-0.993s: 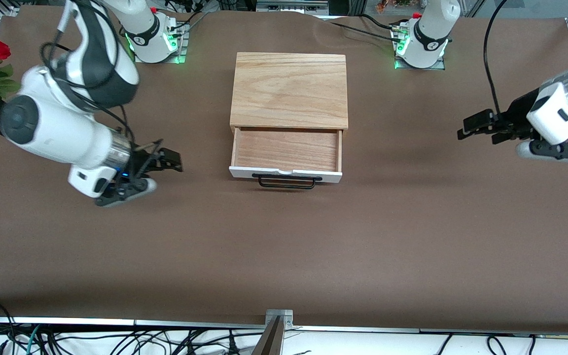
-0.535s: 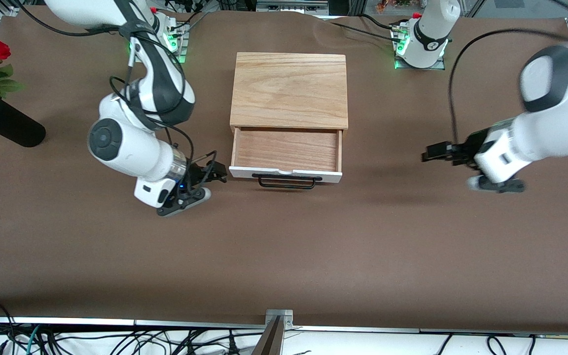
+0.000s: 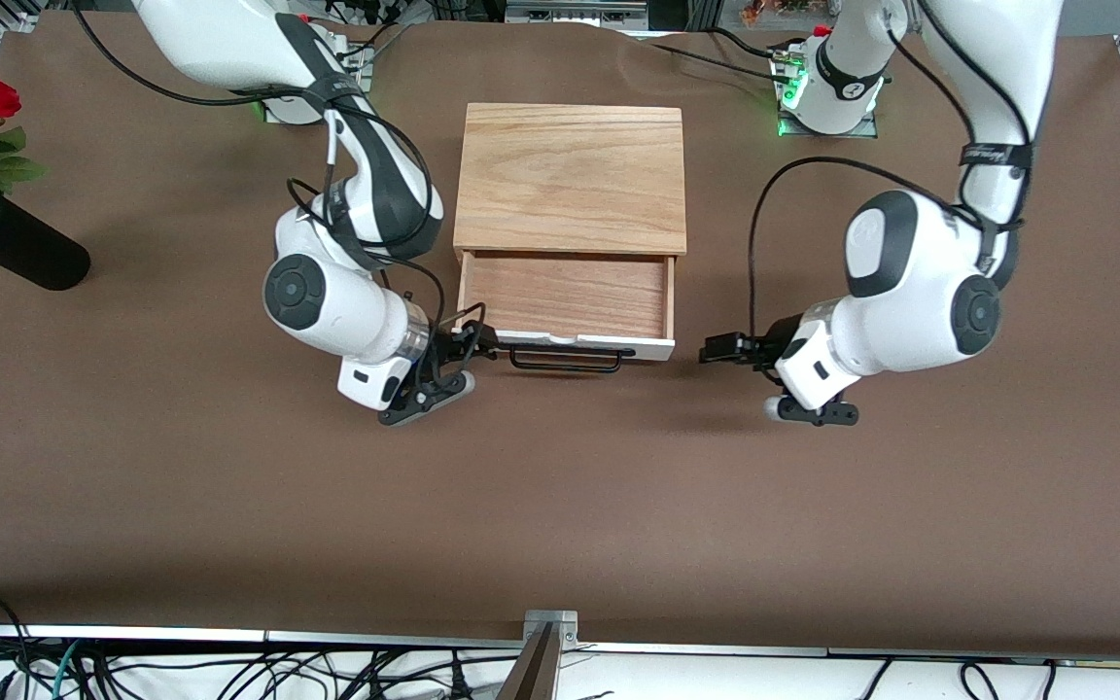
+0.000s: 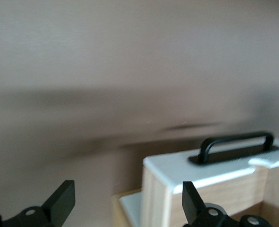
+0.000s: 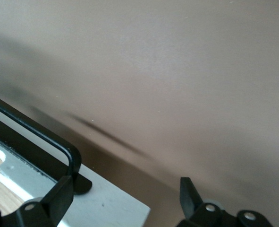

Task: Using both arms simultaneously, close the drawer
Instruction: 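Push the drawer front into the cabinet with both grippers together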

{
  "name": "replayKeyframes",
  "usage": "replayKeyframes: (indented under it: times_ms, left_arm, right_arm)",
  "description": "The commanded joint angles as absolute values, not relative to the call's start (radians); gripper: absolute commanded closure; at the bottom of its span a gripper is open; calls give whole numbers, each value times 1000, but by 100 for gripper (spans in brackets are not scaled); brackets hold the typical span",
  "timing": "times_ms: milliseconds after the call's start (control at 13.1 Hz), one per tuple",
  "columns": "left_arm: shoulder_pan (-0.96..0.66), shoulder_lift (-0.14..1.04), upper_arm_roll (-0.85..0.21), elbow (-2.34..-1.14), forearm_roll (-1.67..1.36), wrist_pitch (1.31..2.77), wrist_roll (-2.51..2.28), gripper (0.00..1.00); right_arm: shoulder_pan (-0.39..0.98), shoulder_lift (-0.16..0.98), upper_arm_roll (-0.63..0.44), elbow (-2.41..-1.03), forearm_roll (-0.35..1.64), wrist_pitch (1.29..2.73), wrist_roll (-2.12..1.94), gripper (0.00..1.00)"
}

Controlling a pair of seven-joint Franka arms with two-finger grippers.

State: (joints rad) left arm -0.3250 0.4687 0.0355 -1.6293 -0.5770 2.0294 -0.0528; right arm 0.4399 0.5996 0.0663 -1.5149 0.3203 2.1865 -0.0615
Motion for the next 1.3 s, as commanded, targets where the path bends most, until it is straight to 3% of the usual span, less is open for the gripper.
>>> replayKeyframes:
  times_ms: [0,382,993,1222]
  left_arm:
    - [-379,524,49,-1605,-652,2113,-95,0]
    - [-433,571,48,-1601,-654,2226,-132,0]
    - [-485,572,29,-1632,-644,2204,-126,0]
    - [-486,572,29,-1632,-638,2128,-127,0]
  right_arm:
    - [471,632,61,-1489,350,2203,-58,0]
    - [491,640,61,-1489,374,2191,-61,0]
    - [502,641,61,-1499,377,2155,-63,0]
    - [508,644,61,-1496,377,2102,-63,0]
